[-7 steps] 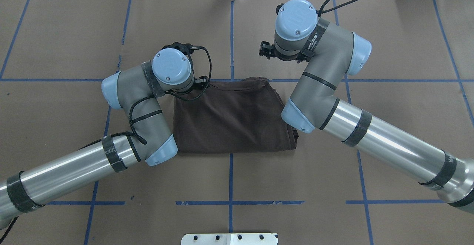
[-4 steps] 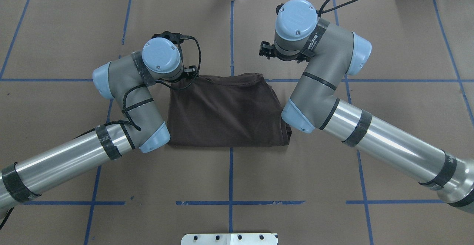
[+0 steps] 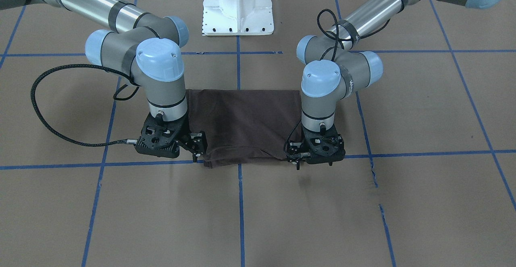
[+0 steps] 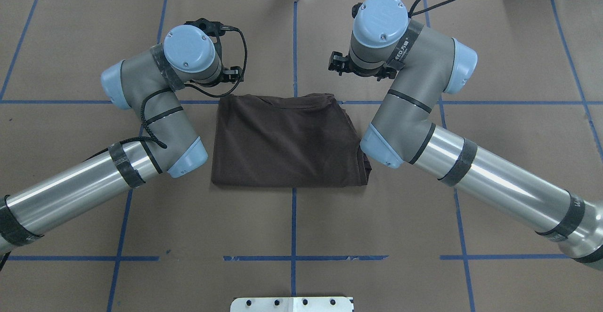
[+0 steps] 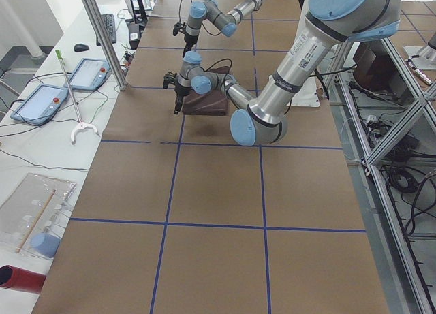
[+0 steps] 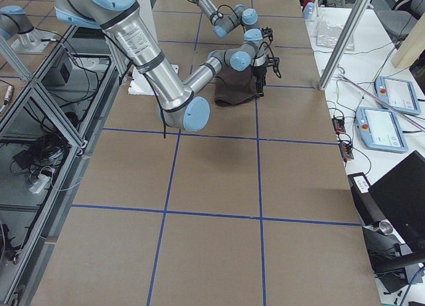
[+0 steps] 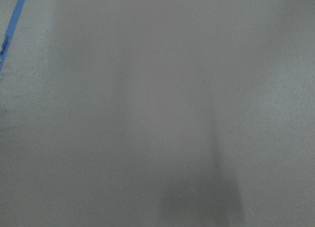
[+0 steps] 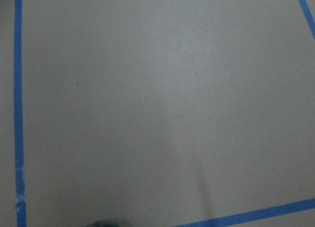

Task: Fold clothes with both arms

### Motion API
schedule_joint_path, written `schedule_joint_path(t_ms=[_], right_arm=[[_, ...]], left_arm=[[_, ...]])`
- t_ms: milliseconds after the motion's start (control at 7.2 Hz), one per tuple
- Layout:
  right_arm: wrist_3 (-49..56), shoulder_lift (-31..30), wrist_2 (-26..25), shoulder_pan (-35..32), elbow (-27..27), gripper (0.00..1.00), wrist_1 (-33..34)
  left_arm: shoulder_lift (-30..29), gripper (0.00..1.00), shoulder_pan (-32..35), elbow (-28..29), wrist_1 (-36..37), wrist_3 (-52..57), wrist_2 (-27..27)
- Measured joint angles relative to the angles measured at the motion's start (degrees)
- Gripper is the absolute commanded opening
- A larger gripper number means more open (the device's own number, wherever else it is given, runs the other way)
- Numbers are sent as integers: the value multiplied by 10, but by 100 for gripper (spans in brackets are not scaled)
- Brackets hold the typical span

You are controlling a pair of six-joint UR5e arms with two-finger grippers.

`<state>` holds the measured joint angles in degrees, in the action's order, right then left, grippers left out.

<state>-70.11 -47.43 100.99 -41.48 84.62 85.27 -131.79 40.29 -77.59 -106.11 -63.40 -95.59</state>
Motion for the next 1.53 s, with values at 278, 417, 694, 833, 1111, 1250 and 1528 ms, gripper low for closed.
schedule_joint_path(t_ms=[278,417,694,833,1111,1250,1528], right_arm=[[33,-46,39,-20,67,100,5],[65,-93,59,-36,120,100,6],[164,-212,119,-93,217,100,6],[257,-288,163,-153,254,100,5],[510,-423,238,-307,267,100,6],[607,-469,256,-369,246,100,5],[698,-525,262,-434,190,100,1]], left_arm=[[60,100,5,-120,9,12,-33],[114,100,8,-210,30,37,-45],[209,100,33,-360,100,108,-66],[262,100,70,-410,117,167,-97],[370,100,207,-454,121,356,-199],[415,100,285,-451,120,468,-243],[473,100,385,-386,123,581,-318]])
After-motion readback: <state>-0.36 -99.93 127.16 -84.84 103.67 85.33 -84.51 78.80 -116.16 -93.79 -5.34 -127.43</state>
